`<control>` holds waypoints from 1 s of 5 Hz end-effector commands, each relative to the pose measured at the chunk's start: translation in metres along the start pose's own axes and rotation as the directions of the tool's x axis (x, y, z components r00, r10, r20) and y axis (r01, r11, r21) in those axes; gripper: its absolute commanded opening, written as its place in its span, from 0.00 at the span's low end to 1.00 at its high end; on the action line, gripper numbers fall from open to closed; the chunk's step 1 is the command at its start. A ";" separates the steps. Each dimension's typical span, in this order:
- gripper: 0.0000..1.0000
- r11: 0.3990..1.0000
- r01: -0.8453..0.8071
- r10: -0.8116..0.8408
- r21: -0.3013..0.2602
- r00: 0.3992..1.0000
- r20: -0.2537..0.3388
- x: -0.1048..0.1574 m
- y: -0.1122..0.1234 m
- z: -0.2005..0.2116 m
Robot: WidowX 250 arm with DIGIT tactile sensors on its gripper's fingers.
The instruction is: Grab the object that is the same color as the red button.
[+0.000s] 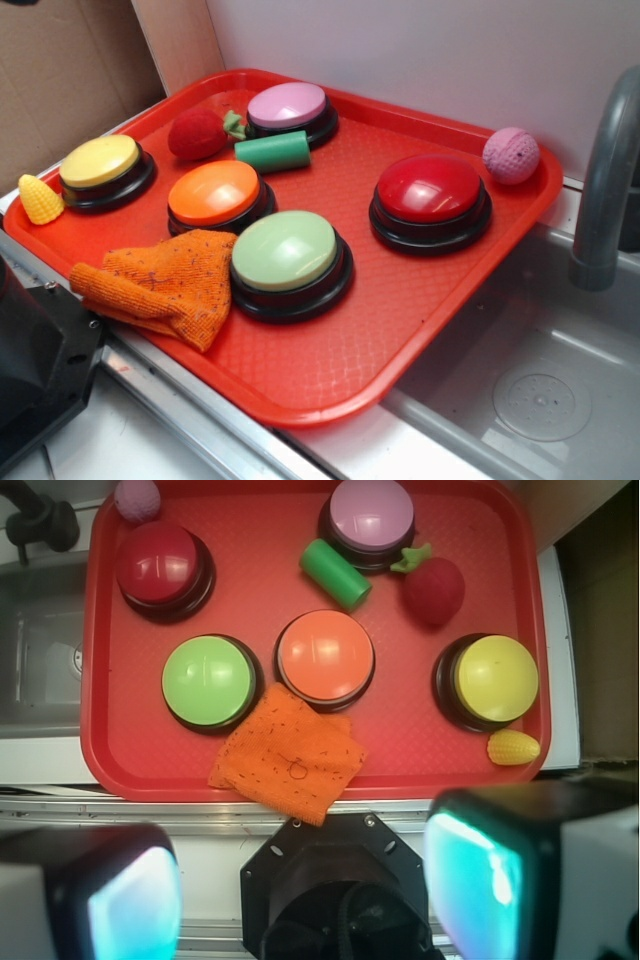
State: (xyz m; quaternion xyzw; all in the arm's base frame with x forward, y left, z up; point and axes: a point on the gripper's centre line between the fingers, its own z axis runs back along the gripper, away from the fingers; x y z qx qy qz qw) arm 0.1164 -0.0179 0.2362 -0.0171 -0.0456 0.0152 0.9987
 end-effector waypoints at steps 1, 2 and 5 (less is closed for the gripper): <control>1.00 1.000 0.000 0.000 0.000 1.000 0.000 0.000 0.000 0.000; 1.00 1.000 0.020 -0.020 0.024 1.000 0.021 0.017 0.007 -0.010; 1.00 0.993 0.009 -0.014 0.119 0.999 0.041 0.089 0.072 -0.084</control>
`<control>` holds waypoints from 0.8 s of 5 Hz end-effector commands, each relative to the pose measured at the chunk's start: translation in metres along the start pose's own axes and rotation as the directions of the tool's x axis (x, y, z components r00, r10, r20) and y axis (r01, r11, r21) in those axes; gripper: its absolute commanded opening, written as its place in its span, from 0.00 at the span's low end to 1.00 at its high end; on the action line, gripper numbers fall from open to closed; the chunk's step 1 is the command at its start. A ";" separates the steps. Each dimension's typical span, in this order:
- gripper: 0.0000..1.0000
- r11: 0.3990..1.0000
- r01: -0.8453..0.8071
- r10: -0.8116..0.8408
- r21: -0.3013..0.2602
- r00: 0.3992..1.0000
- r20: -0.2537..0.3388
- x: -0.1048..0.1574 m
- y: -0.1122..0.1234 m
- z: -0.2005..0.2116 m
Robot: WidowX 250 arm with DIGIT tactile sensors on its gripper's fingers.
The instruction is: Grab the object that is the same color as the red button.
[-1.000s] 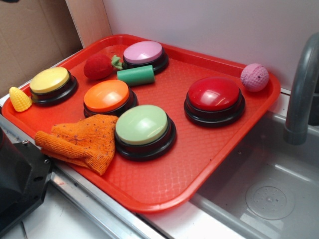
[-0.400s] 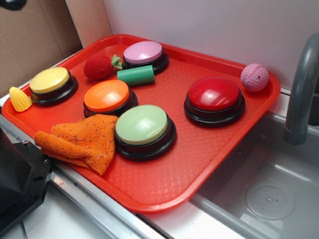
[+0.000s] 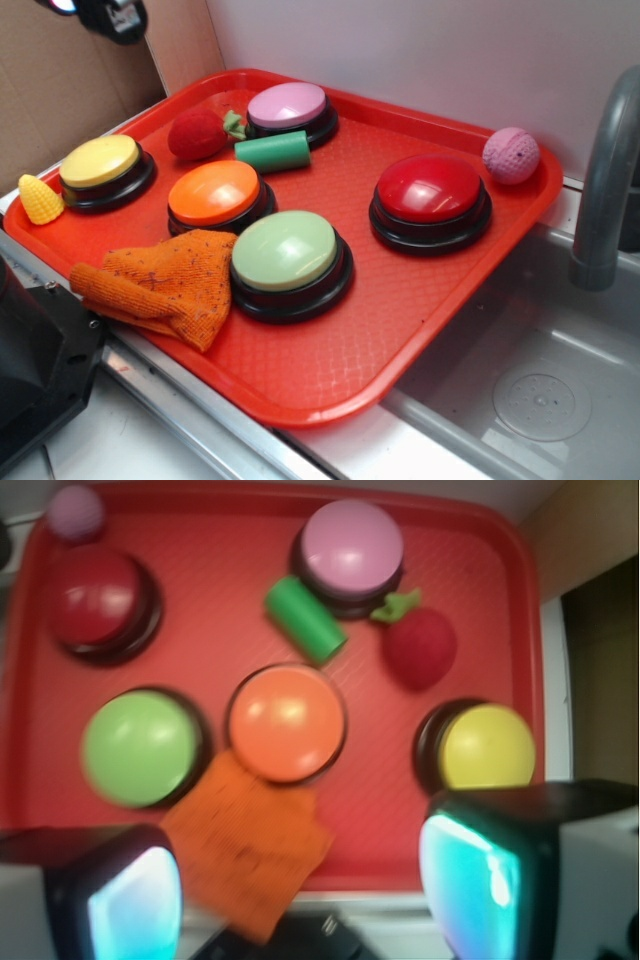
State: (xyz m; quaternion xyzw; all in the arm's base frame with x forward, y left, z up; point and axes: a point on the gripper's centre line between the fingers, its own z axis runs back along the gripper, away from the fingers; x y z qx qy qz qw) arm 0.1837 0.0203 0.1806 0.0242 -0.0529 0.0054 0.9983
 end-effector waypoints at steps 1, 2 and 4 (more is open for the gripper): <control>1.00 0.998 0.032 -0.035 0.054 0.998 0.055 0.048 0.054 -0.058; 1.00 0.997 0.003 -0.008 0.072 0.998 0.066 0.067 0.075 -0.089; 1.00 0.997 -0.018 0.017 0.079 1.000 0.018 0.085 0.095 -0.134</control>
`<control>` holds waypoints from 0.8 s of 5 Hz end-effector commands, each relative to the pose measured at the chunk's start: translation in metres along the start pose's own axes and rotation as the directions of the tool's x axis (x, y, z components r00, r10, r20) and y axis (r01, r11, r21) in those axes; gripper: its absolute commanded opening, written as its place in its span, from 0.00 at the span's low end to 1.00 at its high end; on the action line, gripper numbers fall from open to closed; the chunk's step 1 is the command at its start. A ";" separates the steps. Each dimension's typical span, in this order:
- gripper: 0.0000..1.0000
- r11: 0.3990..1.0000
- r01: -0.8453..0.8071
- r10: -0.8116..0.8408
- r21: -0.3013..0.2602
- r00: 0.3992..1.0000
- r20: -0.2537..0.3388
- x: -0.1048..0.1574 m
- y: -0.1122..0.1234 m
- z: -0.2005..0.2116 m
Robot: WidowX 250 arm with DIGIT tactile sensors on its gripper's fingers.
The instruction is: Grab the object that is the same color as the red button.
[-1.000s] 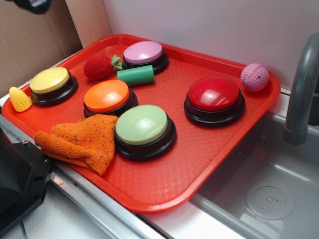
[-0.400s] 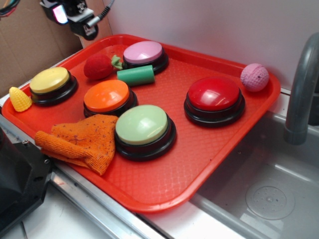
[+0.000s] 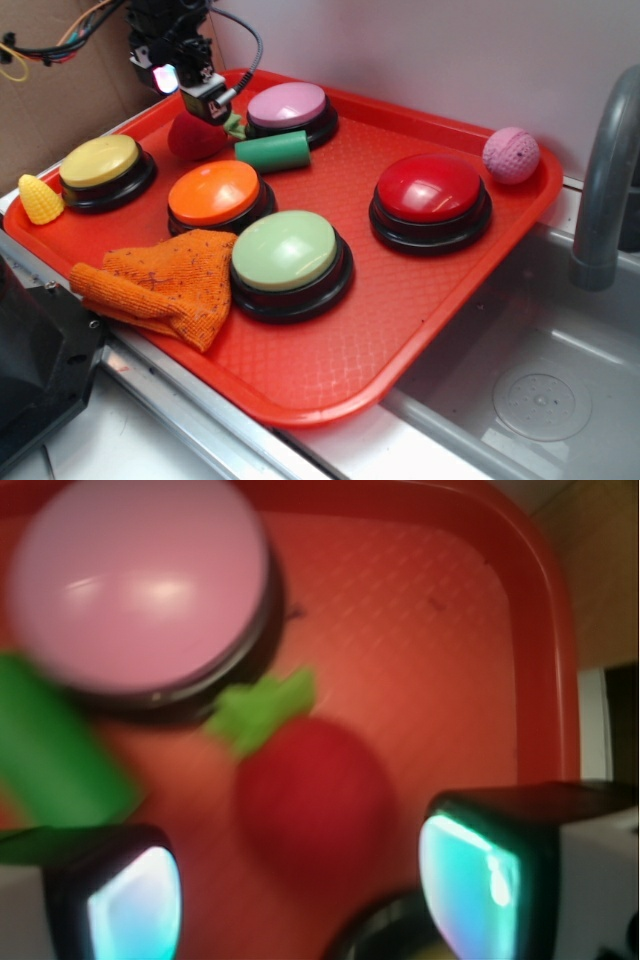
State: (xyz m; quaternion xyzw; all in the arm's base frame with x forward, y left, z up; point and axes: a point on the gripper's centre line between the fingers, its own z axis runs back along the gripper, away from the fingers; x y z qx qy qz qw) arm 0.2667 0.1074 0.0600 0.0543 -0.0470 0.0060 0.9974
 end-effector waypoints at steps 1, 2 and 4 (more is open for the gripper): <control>1.00 1.000 -0.026 0.026 0.010 1.000 0.011 0.012 0.019 -0.013; 1.00 0.999 0.016 -0.015 -0.030 1.000 0.025 0.005 0.022 -0.017; 0.09 0.998 0.027 -0.028 -0.060 0.999 -0.018 0.002 0.022 -0.029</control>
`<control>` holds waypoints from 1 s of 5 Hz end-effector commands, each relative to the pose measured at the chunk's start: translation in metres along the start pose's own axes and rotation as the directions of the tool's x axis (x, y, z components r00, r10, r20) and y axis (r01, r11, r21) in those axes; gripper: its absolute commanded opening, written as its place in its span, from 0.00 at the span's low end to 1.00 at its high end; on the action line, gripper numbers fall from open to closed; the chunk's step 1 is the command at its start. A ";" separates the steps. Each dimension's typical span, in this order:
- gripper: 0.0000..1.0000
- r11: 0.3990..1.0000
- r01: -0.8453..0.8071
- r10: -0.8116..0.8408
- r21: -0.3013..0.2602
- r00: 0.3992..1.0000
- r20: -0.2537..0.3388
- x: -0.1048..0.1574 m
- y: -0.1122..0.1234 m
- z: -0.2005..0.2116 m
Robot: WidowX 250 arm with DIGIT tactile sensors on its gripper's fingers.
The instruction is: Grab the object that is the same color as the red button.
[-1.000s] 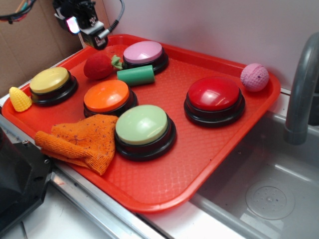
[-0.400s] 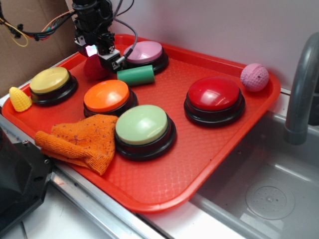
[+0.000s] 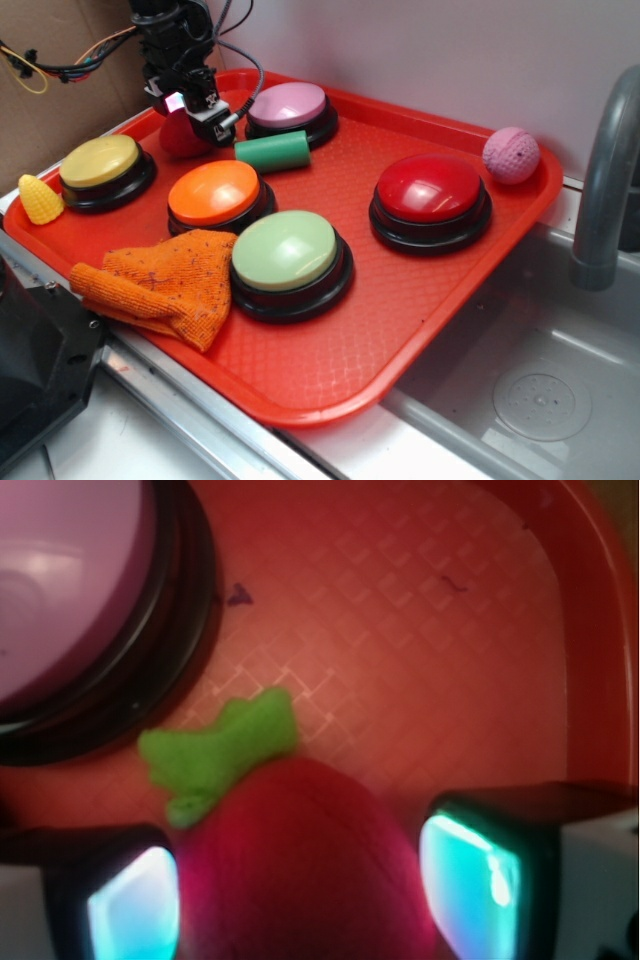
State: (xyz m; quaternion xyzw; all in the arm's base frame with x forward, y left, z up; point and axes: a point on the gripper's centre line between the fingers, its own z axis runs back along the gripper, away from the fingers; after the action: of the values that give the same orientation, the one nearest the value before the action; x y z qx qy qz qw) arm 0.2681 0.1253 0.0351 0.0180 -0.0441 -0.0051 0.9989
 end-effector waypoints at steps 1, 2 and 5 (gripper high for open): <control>0.00 1.000 0.016 -0.016 0.020 1.000 -0.016 0.003 0.005 -0.001; 0.00 1.000 0.000 0.000 0.022 1.000 -0.009 0.002 0.000 0.007; 0.00 0.999 -0.032 0.033 0.027 0.999 -0.015 0.006 -0.061 0.092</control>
State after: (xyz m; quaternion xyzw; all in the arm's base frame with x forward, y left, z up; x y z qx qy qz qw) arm 0.2568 0.0587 0.1052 0.0217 -0.0016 0.0137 0.9997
